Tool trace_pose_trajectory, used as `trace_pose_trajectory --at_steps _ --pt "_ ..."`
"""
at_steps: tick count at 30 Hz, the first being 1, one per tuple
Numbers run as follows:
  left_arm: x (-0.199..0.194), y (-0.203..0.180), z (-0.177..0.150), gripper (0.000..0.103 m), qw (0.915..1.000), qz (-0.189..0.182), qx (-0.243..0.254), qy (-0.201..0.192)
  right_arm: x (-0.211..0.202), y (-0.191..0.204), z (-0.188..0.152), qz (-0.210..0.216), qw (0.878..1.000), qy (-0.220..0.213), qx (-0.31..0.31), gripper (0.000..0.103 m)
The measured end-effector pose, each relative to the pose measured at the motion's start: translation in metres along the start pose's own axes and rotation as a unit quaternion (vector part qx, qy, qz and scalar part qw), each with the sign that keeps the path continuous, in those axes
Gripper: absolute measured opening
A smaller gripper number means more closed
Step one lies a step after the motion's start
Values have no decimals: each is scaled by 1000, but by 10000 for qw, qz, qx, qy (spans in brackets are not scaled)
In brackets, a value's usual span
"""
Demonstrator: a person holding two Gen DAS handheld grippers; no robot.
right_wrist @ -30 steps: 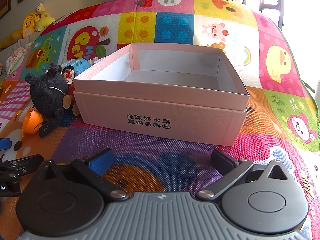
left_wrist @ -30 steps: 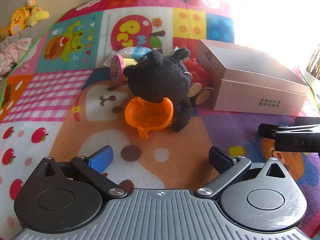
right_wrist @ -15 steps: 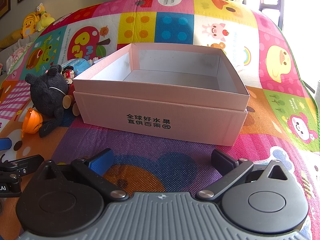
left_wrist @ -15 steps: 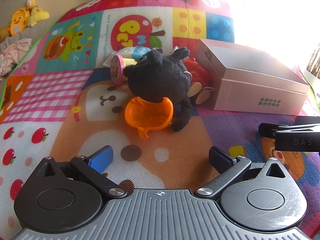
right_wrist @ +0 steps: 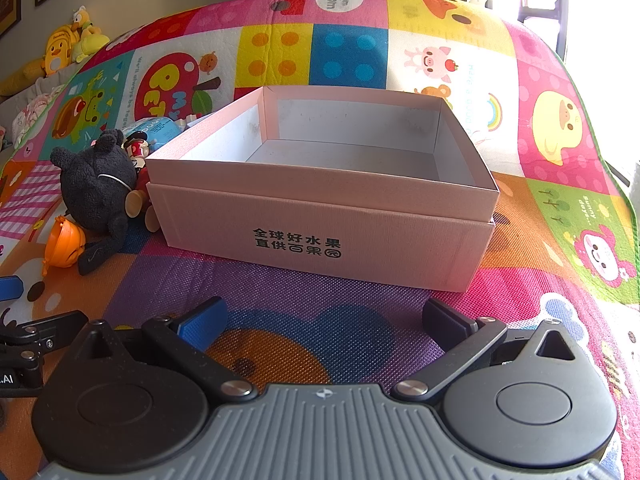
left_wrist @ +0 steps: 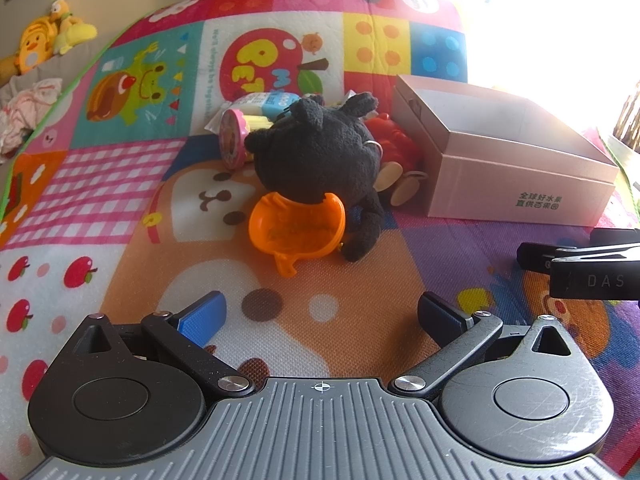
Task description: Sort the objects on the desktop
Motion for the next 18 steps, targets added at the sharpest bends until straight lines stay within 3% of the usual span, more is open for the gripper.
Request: trace_pose_trajectory --at_steps 18 --pt "-4 1 -1 103 10000 -55 44 63 0 -1 1 -53 9998 169 65 103"
Point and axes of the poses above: each gripper's, at about its wrist camera, not at the fingertips, and x roughly the way its jaws point, y to its left, z to its top, the point moved 4 cm from there along x, roughly the way its jaws point, and after that the axes turned 1 degree about z, right-handed, at the moved point
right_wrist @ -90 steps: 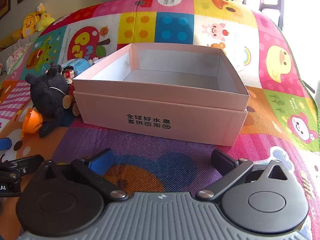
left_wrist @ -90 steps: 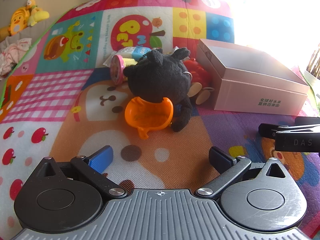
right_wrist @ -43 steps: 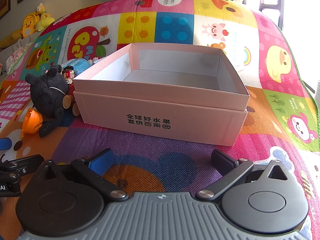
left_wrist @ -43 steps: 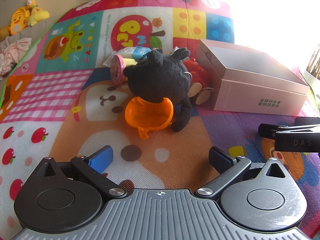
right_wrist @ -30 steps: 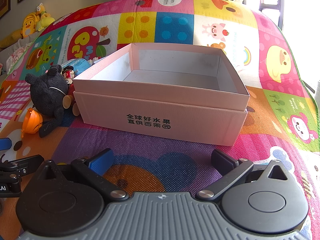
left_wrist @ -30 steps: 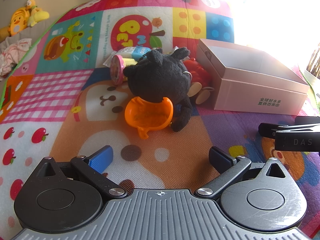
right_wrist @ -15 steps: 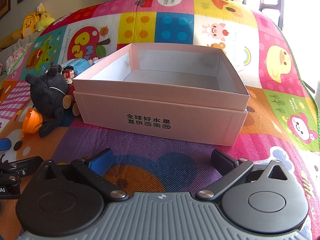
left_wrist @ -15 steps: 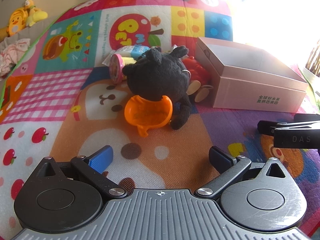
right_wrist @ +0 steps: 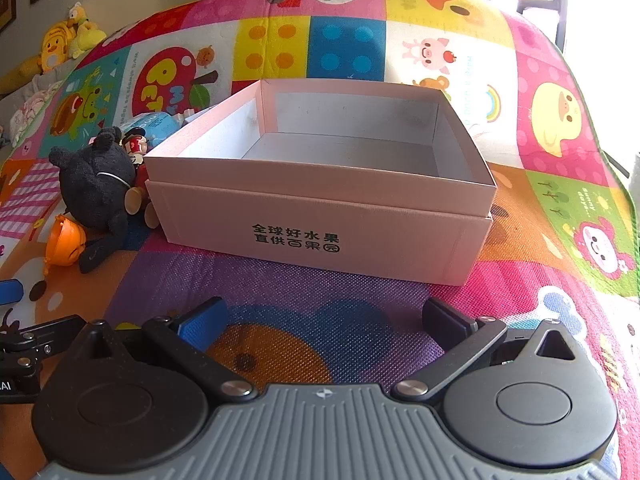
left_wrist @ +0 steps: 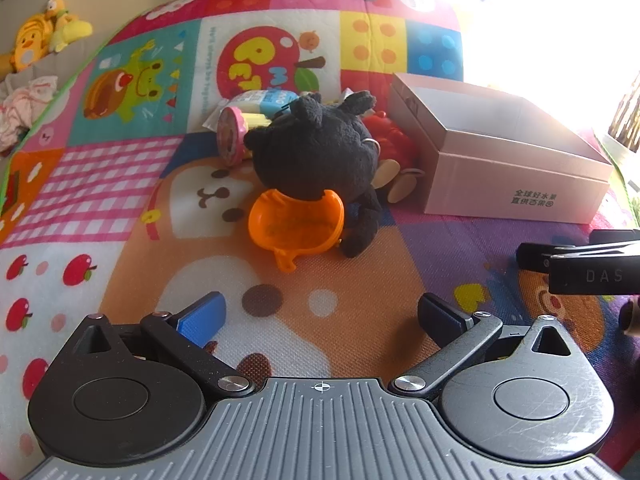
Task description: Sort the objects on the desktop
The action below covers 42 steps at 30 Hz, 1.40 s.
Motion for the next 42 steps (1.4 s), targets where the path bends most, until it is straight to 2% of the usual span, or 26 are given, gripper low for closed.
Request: trace_pose_trajectory --at_steps 4,8,11,16,19,23,27,29,32,34,36,40,42 --pt "6 9 13 103 9999 124 -75 1 -14 8 -12 -272 9992 166 222 103" --pt "12 21 38 103 9992 208 -272 -226 -30 14 -25 -466 9977 275 414 103" --pt "20 19 58 103 9987 221 -183 -422 -34 20 -29 -517 9979 194 332 103" --pt "39 9 78 103 9992 122 -4 -393 -35 18 -28 -478 9982 156 325 103" --pt "44 13 83 103 9986 290 57 -429 -35 18 -27 -462 9983 151 313 103" --pt "39 43 82 103 9959 743 -57 -513 -35 17 -27 -445 9984 137 310 103" --pt "35 86 67 103 9908 1234 -378 -414 -36 16 -27 -442 9985 148 301 103" --pt "32 106 57 103 9886 1330 -629 -324 -35 17 -27 -411 9987 164 255 103" --pt "23 125 43 103 9881 1189 -935 -276 -31 23 -22 -202 9996 186 -61 103" --pt "14 132 37 103 9880 1093 -1044 -331 -28 35 -17 100 9984 297 -472 103" --pt "7 135 33 103 9882 970 -1115 -403 -31 55 -10 456 9955 131 -817 103" --pt "-8 142 32 103 9869 746 -1299 -592 -39 111 3 1242 9785 -295 -1617 103" --pt "-16 146 33 103 9850 668 -1399 -753 -35 142 8 1438 9678 -480 -2010 97"
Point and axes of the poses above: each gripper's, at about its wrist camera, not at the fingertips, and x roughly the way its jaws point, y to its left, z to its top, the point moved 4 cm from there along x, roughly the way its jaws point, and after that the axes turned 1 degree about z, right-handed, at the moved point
